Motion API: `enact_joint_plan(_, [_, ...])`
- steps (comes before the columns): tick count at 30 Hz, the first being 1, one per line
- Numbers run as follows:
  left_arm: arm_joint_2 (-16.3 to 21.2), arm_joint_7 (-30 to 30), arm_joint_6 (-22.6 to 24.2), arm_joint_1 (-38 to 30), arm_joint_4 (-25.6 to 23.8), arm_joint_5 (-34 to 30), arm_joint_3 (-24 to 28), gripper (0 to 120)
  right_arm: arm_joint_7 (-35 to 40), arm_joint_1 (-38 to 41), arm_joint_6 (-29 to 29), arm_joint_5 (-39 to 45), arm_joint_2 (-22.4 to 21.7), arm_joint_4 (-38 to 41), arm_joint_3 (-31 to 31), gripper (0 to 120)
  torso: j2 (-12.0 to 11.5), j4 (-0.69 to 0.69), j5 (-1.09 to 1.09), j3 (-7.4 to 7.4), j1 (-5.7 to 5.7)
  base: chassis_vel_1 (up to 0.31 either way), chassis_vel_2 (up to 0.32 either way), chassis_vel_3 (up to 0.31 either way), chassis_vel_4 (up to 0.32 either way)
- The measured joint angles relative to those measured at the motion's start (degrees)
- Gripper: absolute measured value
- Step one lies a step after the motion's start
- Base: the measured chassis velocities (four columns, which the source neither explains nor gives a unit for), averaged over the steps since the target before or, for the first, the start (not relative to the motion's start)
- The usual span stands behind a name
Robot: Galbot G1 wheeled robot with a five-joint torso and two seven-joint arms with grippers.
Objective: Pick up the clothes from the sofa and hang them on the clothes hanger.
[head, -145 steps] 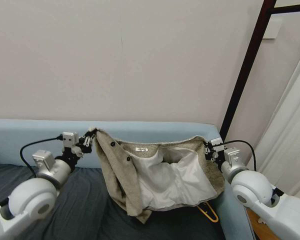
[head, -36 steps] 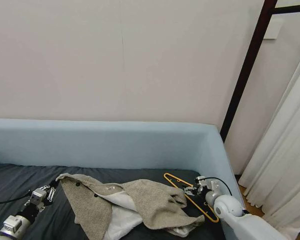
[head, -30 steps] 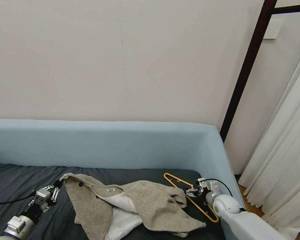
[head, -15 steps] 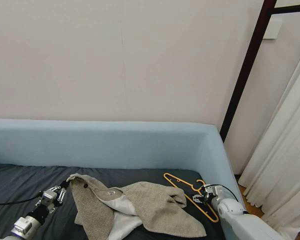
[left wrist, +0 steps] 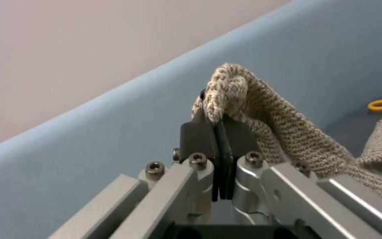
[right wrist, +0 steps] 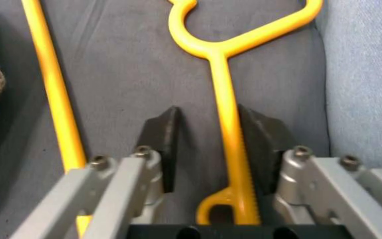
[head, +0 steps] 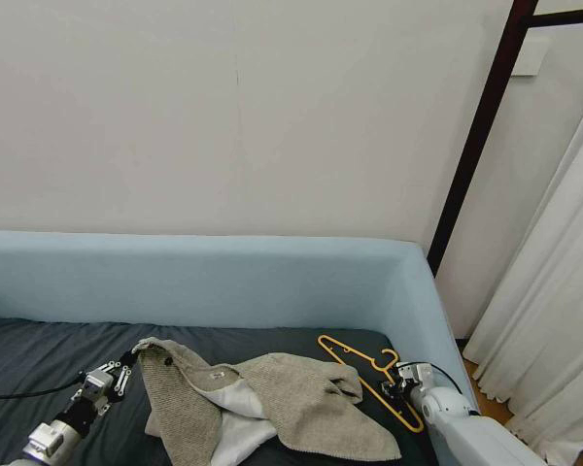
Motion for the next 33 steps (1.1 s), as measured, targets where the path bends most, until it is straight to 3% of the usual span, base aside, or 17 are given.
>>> enact_joint_plan(7, [0.0, 0.0, 0.0, 0.0, -0.5, 0.1, 0.2, 0, -0.1, 0.5, 0.2, -0.2, 0.3, -1.2, 0.1, 6, 0.0, 0.0, 0.0, 0.0, 0.0, 0.0, 0.0, 0.0, 0.0])
enact_joint_plan(23, [-0.1, 0.1, 0.4, 0.0, -2.0, 0.4, 0.9, 0, 3.3, -1.7, 3.2, -3.9, -2.0, 5.0, 0.0, 5, 0.0, 0.0, 0.0, 0.01, 0.0, 0.0, 0.0, 0.0, 0.0])
enact_joint_plan(25, [0.8, 0.3, 0.7, -0.7, -2.8, -0.3, 1.7, 0, 7.0, -4.7, 7.7, -12.0, -6.0, 14.9, 1.1, 5, 0.0, -0.01, 0.02, 0.02, 0.0, 0.0, 0.0, 0.0, 0.0])
enact_joint_plan(33, [3.6, 0.8, 1.9, -1.5, -4.7, -2.3, 2.5, 0, 10.3, -14.3, 13.4, -23.0, -13.9, 33.0, 7.1, 5, 0.0, -0.01, 0.0, 0.0, 0.0, 0.0, 0.0, 0.0, 0.0])
